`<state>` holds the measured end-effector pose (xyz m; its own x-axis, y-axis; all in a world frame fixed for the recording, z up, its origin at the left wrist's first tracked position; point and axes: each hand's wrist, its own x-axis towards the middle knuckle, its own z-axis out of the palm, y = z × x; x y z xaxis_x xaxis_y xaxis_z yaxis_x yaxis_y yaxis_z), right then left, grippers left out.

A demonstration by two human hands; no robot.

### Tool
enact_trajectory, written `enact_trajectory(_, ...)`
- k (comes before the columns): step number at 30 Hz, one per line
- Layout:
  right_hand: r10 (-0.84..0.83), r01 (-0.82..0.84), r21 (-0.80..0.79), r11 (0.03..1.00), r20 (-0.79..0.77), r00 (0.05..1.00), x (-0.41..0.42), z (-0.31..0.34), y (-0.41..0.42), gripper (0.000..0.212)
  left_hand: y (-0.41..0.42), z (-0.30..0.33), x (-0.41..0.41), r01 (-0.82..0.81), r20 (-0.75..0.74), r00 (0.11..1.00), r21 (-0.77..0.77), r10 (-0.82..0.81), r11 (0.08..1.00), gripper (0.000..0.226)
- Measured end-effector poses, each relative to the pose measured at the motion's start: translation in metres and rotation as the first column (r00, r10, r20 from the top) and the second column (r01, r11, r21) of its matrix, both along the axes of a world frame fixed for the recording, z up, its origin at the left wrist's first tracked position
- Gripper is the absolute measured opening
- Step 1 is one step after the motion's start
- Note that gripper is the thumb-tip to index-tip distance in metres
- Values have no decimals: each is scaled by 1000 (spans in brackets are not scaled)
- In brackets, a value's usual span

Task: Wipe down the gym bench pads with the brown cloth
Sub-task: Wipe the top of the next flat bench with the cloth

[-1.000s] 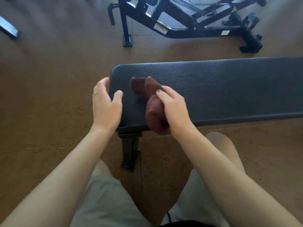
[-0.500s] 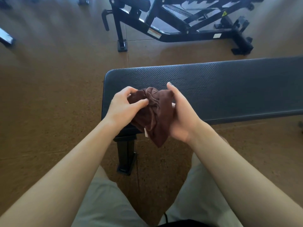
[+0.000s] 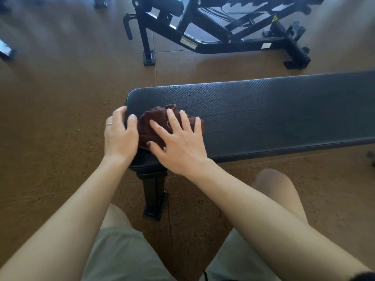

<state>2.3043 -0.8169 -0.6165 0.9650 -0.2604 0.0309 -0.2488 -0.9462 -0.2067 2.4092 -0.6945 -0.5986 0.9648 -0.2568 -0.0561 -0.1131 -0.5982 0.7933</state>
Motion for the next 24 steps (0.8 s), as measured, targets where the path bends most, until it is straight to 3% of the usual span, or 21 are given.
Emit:
enact_trajectory(3, 72, -73, -72, 995, -6, 997, 21, -2, 1, 62, 0, -10, -10, -139, -168, 978, -102, 121, 985, 50)
enact_trajectory(8, 245, -250, -135, 959, -52, 968, 69, 3, -6, 58, -9, -15, -18, -338, -171, 937, -221, 305, 915, 52)
enact_trajectory(13, 207, -201, -85, 976, 66, 976, 82, -9, -21, 48, -15, -22, -20, -347, -63, 937, -85, 343, 934, 55)
enact_trajectory(16, 87, -82, -38, 996, 158, 984, 71, -15, -80, 50, -16, -23, -22, -312, -32, 950, -18, 312, 950, 54)
enact_trajectory(19, -169, 176, -27, 984, 159, 973, 21, -12, -174, 52, -18, -22, -22, -292, -21, 956, 46, 293, 955, 53)
enact_trajectory(22, -457, 466, -42, 884, 139, 879, -52, -6, -250, 56, -19, -22, -22, -286, -19, 958, 73, 288, 956, 53)
enact_trajectory(24, -578, 587, -47, 808, 126, 806, -74, -6, -253, 55, -18, -23, -22, -284, -19, 958, 74, 286, 956, 53)
